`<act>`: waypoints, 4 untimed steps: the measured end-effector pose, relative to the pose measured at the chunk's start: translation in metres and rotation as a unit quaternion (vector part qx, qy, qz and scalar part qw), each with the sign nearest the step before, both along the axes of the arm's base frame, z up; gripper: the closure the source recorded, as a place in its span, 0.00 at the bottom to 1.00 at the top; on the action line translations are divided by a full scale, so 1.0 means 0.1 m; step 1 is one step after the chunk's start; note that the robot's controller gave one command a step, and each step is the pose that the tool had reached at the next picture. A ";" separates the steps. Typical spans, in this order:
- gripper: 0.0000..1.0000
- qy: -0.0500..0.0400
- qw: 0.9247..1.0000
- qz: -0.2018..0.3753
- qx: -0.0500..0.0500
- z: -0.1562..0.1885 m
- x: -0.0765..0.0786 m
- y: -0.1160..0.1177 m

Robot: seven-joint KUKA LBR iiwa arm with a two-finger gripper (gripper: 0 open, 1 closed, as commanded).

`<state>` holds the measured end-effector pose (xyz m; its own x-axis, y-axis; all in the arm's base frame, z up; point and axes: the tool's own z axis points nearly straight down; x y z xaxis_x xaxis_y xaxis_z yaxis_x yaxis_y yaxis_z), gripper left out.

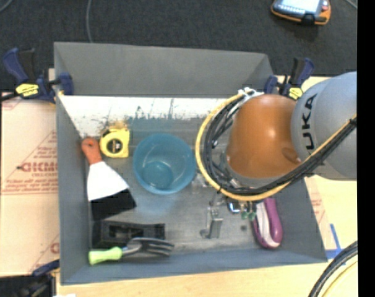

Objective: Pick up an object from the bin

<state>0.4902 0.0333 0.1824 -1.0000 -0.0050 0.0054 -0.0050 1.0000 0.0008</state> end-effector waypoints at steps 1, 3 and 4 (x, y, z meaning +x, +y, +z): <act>0.00 -0.004 1.000 -0.001 0.000 0.03 0.03 0.00; 0.00 -0.005 0.996 -0.085 -0.002 -0.70 1.54 0.42; 0.00 -0.007 1.000 0.023 0.001 -1.10 1.21 0.35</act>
Offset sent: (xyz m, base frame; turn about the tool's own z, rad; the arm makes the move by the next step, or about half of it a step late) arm 0.1176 0.0370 -0.1124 -0.0517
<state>0.6111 0.0686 0.0728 -0.9987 -0.0510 -0.0083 -0.0510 0.9987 0.0020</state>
